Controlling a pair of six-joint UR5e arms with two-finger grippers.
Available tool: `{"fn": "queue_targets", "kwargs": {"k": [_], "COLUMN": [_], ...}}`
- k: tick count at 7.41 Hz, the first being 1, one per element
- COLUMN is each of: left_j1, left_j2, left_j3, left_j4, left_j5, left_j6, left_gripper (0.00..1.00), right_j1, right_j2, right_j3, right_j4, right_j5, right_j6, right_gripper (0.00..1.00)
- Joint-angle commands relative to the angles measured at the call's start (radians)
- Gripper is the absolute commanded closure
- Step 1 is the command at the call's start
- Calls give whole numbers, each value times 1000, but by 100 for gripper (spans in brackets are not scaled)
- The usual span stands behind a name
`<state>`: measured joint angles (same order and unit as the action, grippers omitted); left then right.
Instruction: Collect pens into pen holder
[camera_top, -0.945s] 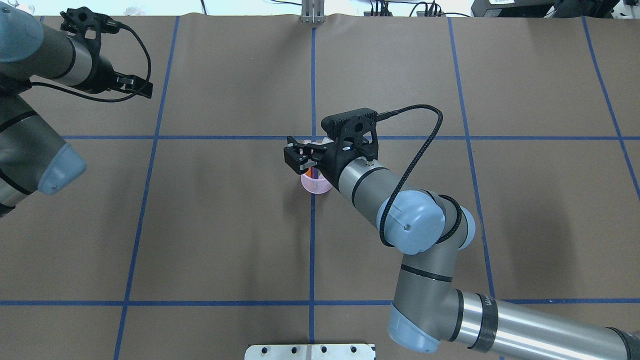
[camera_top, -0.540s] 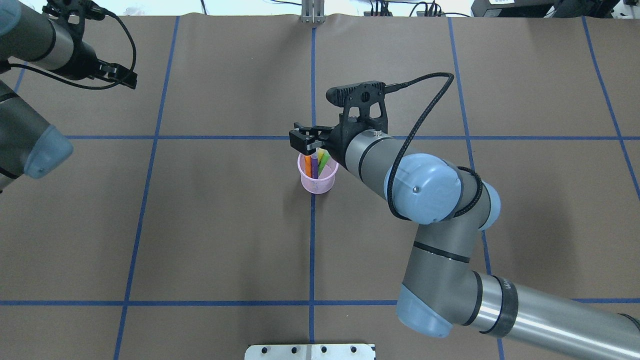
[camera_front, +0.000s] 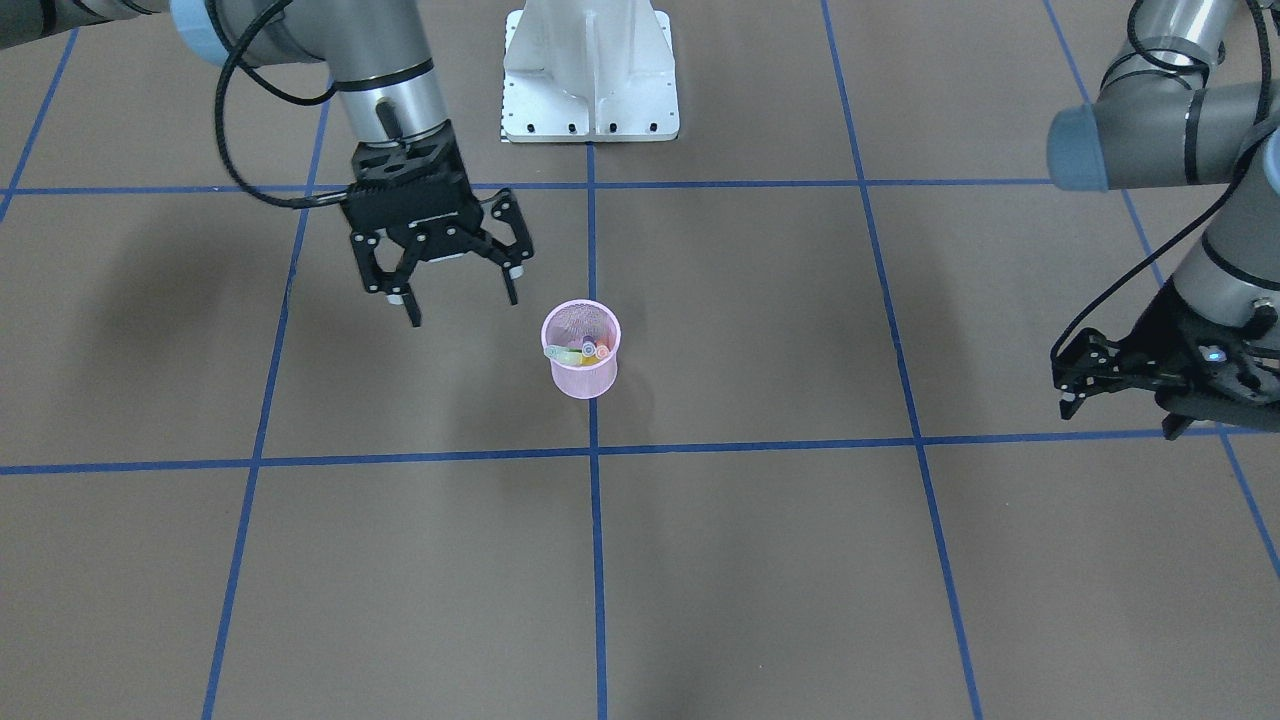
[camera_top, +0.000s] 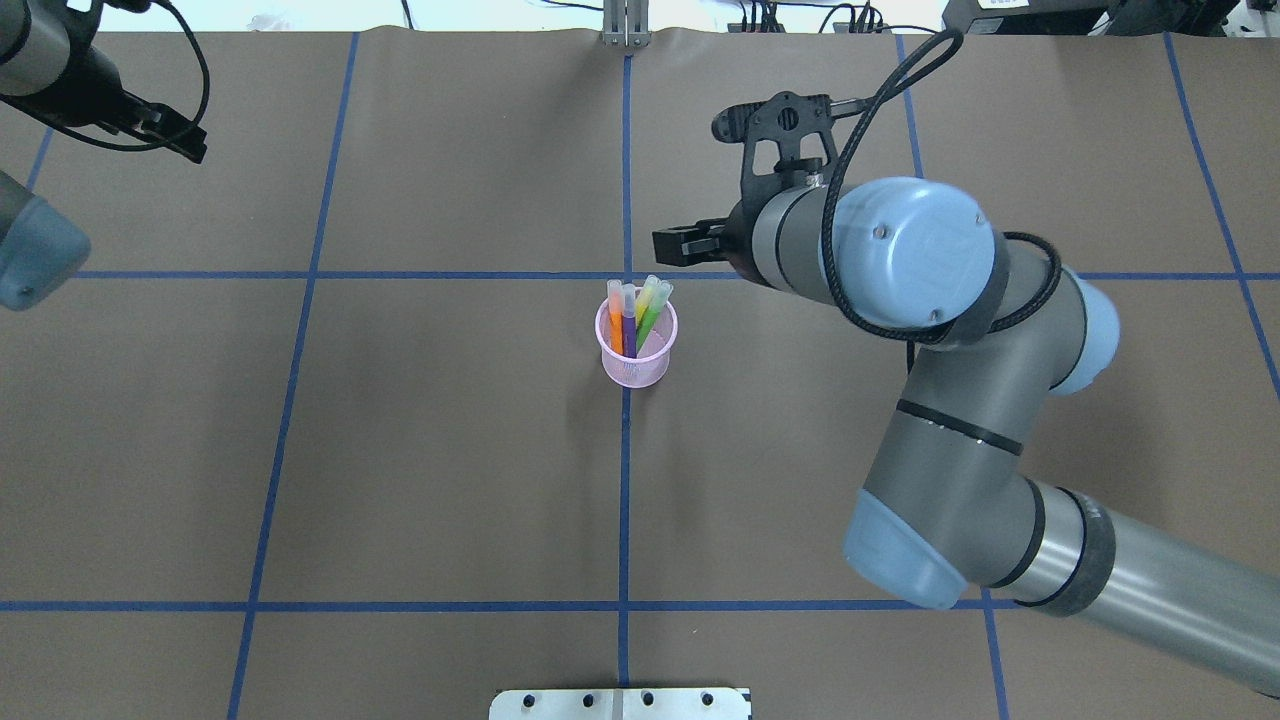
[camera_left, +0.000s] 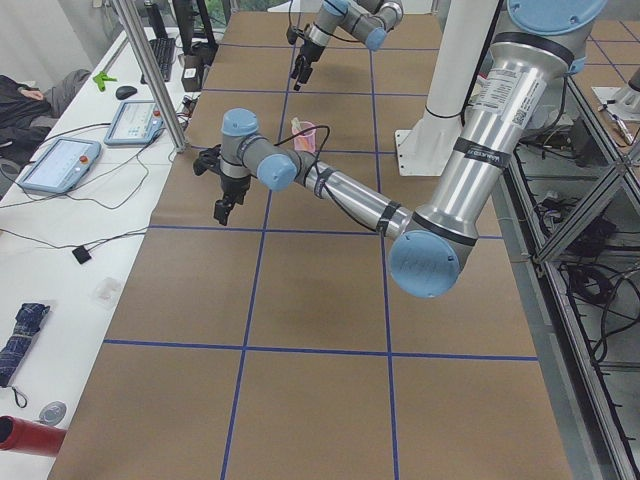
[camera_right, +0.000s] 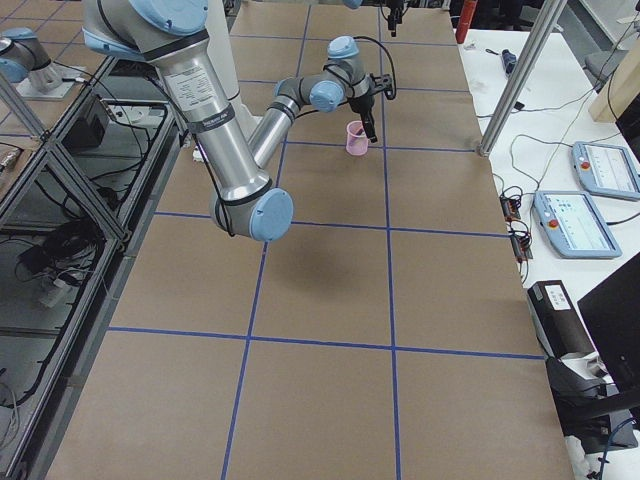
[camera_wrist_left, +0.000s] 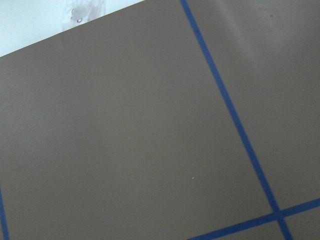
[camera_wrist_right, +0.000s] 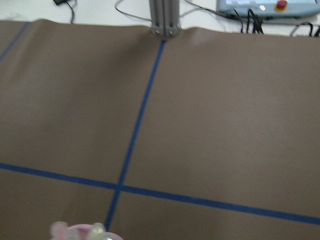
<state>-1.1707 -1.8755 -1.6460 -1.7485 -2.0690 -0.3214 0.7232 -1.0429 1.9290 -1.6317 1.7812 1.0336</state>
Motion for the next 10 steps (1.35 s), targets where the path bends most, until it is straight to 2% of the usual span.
{"fn": "queue_targets", "kwargs": {"k": [1,2,3,4,5,6,7,8,9,10], "left_j1": [-20,-18,-20,-20,-29,-70,-145,-227,-306,-357], "left_j2": [67,79,99,163,167,173,180,182,209,242], "left_j3": [-4,41,63,67,80,81,81,87,83,83], "left_j4": [-67,-100,-111,-112,-112,-108,-92,-42,1,3], "left_j5": [33,58,94,131,144,127,25,-117,-193,-194], "left_j6": [18,18,22,27,57,140,251,325,428,500], "left_gripper": [0,0,0,0,0,0,0,0,0,0], "right_j1": [119,125,183,250,357,503,612,672,723,743], "right_j2": [-81,-133,-187,-247,-278,-279,-281,-287,-301,-343], "right_j3": [-4,-11,-13,-48,-127,-236,-349,-414,-432,-432], "right_j4": [-71,-68,-65,40,127,128,125,118,116,124], "right_j5": [110,83,69,93,244,400,462,461,468,490], "right_j6": [-36,-33,-36,-68,-248,-459,-707,-892,-947,-948], "right_gripper": [0,0,0,0,0,0,0,0,0,0]}}
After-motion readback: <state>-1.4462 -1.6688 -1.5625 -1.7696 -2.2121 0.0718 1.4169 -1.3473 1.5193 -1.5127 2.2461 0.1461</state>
